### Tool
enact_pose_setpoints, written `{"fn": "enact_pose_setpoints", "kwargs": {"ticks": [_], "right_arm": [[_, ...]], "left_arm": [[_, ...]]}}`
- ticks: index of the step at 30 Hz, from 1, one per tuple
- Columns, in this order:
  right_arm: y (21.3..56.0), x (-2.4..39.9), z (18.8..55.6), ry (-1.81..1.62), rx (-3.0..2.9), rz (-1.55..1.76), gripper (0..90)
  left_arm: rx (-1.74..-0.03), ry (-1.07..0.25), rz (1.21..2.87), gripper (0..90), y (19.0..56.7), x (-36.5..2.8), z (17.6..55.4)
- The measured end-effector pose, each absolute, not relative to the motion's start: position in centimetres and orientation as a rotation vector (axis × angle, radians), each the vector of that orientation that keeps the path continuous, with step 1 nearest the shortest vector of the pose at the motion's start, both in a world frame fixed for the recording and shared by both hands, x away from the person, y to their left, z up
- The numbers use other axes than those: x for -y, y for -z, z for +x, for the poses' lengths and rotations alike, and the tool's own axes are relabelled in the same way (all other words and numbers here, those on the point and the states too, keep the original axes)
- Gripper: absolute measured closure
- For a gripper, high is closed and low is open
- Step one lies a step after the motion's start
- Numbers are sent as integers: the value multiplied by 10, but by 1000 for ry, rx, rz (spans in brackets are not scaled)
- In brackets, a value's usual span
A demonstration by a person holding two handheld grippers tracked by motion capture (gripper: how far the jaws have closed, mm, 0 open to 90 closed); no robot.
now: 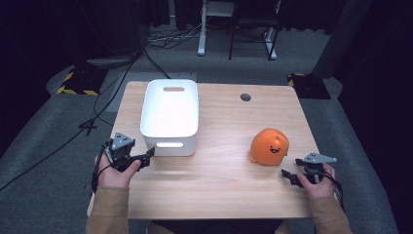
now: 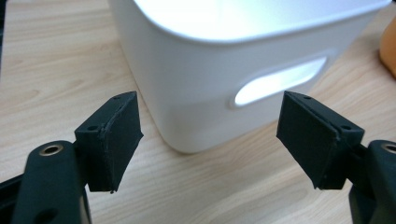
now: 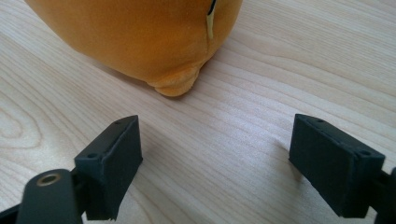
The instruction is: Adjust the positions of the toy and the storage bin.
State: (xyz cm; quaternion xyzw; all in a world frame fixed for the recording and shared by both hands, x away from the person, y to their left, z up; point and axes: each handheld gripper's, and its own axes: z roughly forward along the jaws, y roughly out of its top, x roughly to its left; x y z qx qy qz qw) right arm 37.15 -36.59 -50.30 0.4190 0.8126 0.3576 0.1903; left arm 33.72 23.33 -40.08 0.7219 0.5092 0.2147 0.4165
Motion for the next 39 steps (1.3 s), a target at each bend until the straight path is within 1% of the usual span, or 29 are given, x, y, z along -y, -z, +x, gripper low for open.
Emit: {"fn": "enact_pose_setpoints", "kwargs": {"ticks": [1,6,12,16,24,26,27,31,34,35,39], "right_arm": [[503,366,371,-1005,-2284,1177,174],[503,366,371,-1005,-2283,1177,174],[503,366,371,-1005,-2283,1177,174],[503,366,371,-1005,-2284,1176,174],[503,366,371,-1005,-2284,1176,175],[503,366,371,-1005,-2284,1176,174],[503,366,371,-1005,-2284,1176,174],[503,366,371,-1005,-2284,1176,174],[503,366,371,-1005,-2284,1176,174],[503,366,371,-1005,-2284,1176,174],[503,366,371,-1005,-2284,1176,174]], "left_arm": [[-1281,-539,1790,229,394,-234,338],[-1272,-568,1759,240,382,-236,341],[-1254,-567,1757,264,377,-235,352],[-1253,-579,1740,281,379,-237,363],[-1305,-554,1732,321,391,-241,388],[-1307,-554,1739,349,393,-241,390],[-1309,-558,1754,349,394,-241,392],[-1297,-519,1735,388,399,-239,397],[-1291,-507,1743,389,402,-237,398],[-1285,-502,1738,408,402,-236,398],[-1270,-563,1757,425,401,-232,394]]}}
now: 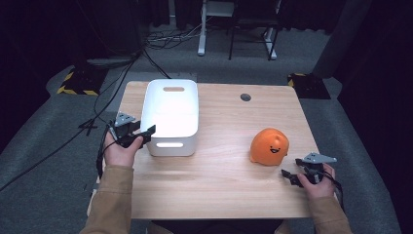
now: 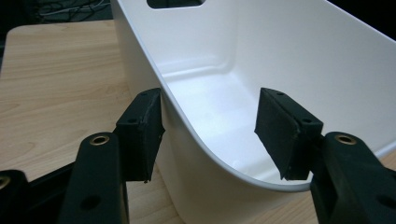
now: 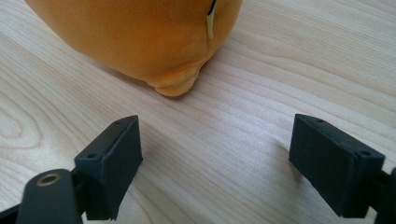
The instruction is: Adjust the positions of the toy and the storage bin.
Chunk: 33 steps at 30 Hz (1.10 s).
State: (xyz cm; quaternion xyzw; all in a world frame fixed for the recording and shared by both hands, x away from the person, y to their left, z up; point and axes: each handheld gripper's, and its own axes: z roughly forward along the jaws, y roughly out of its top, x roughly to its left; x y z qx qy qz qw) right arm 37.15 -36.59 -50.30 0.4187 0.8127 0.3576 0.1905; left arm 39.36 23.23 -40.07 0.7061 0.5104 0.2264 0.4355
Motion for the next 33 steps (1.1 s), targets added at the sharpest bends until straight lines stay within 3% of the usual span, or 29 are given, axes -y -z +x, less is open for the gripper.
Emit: {"fn": "enact_pose_setpoints", "kwargs": {"ticks": [33], "right_arm": [[503,366,371,-1005,-2283,1176,174]], "left_arm": [[-1120,-528,1798,350,404,-155,332]]}}
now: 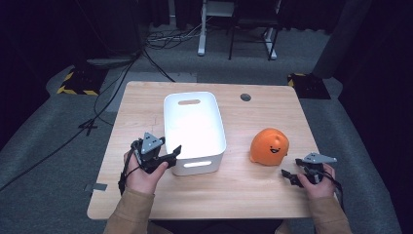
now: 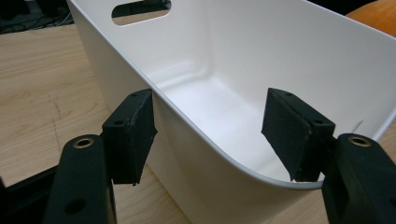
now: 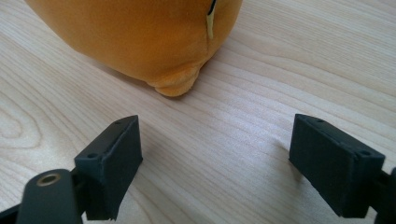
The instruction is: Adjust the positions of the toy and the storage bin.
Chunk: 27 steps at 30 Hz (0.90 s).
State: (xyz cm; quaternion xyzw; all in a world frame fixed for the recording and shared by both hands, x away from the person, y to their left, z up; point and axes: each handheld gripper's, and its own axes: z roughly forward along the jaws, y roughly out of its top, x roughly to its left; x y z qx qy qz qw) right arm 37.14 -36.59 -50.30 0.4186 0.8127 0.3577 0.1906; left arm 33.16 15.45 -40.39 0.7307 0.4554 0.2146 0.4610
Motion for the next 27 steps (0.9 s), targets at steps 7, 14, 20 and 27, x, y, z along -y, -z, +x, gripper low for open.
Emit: {"fn": "enact_pose_setpoints", "kwargs": {"ticks": [7,14,20,27], "right_arm": [[503,366,371,-1005,-2284,1176,174],[503,366,371,-1005,-2284,1176,174],[503,366,371,-1005,-2283,1176,174],[503,366,371,-1005,-2284,1176,174]], "left_arm": [[-1068,-495,1822,333,405,-143,320],[-1030,-472,1841,332,405,-131,307],[-1000,-464,1850,332,405,-125,297],[-972,-456,1857,331,406,-117,281]]}}
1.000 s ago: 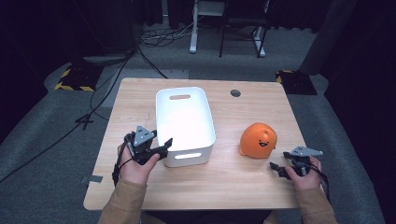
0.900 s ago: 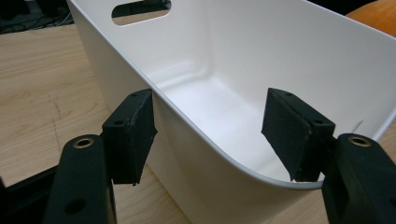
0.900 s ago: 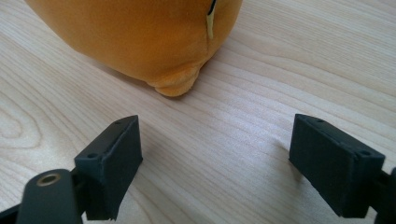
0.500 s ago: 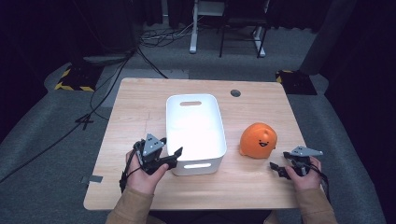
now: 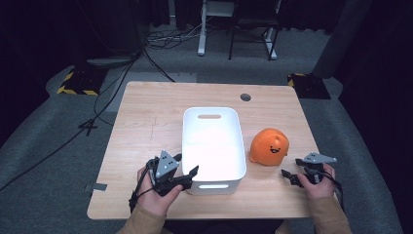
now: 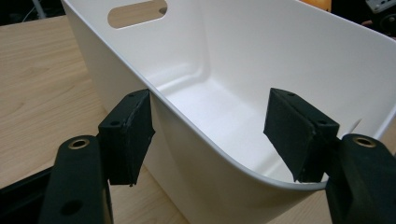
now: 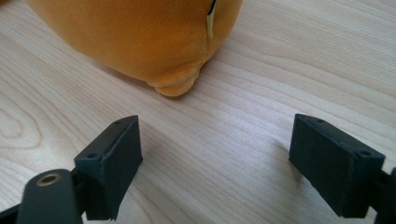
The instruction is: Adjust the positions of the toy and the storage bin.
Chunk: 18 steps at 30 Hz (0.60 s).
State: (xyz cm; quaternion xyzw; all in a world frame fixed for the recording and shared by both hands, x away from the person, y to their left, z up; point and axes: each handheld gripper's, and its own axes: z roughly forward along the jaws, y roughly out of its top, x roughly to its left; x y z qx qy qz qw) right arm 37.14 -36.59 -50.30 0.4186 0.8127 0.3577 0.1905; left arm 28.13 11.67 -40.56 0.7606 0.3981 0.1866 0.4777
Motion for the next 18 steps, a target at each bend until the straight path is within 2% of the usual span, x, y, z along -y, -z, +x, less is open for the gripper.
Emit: {"fn": "enact_pose_setpoints", "kwargs": {"ticks": [8,18], "right_arm": [[503,366,371,-1005,-2284,1176,174],[503,366,371,-1005,-2284,1176,174]], "left_arm": [[-946,-445,1837,324,408,-104,259],[-933,-446,1854,289,408,-95,249]]}}
